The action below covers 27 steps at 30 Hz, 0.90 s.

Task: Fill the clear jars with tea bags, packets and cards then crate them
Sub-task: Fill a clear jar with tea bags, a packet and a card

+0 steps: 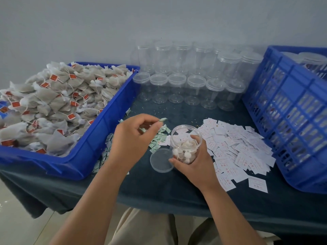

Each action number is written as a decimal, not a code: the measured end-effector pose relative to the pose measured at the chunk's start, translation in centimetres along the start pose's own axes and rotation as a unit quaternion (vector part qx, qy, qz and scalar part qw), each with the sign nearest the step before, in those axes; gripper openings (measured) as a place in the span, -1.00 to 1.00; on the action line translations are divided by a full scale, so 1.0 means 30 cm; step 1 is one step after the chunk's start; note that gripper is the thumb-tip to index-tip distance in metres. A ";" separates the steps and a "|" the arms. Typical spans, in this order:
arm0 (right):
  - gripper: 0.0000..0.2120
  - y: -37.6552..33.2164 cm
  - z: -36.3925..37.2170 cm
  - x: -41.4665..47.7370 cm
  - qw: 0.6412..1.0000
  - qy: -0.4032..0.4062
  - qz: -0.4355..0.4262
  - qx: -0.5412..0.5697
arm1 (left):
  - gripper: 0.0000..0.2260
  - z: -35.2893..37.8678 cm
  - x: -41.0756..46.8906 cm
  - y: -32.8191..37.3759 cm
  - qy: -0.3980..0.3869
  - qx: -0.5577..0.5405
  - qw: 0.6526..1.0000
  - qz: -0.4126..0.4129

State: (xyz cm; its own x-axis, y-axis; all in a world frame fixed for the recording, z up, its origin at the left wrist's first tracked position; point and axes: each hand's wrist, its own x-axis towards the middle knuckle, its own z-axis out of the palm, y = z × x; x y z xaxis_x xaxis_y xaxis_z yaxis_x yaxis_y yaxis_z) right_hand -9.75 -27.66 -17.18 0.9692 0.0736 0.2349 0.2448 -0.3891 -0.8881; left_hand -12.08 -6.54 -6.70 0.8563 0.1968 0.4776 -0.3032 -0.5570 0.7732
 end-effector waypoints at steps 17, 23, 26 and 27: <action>-0.07 0.013 -0.001 -0.011 0.997 0.075 -0.007 0.035 | -0.87 0.286 0.115 -0.155 -0.221 0.241 0.941 -0.087; -0.07 0.025 -0.007 0.007 0.990 0.128 0.026 0.052 | -0.84 0.365 0.122 -0.232 -0.247 0.271 0.926 -0.085; -0.05 0.026 -0.004 0.011 0.992 0.118 0.025 0.039 | -0.83 0.374 0.102 -0.263 -0.219 0.292 0.930 -0.028; -0.05 0.026 -0.003 0.010 0.992 0.116 0.024 0.035 | -0.79 0.375 0.094 -0.267 -0.211 0.302 0.930 -0.006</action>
State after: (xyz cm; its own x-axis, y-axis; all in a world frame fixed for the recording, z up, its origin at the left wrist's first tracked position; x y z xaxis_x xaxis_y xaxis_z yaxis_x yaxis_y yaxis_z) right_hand -9.27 -28.01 -17.76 0.9500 -0.1595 0.2683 0.2069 -0.3217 -0.9240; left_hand -2.52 -10.60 -16.23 0.9845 -0.0571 0.1660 -0.1116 -0.9334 0.3410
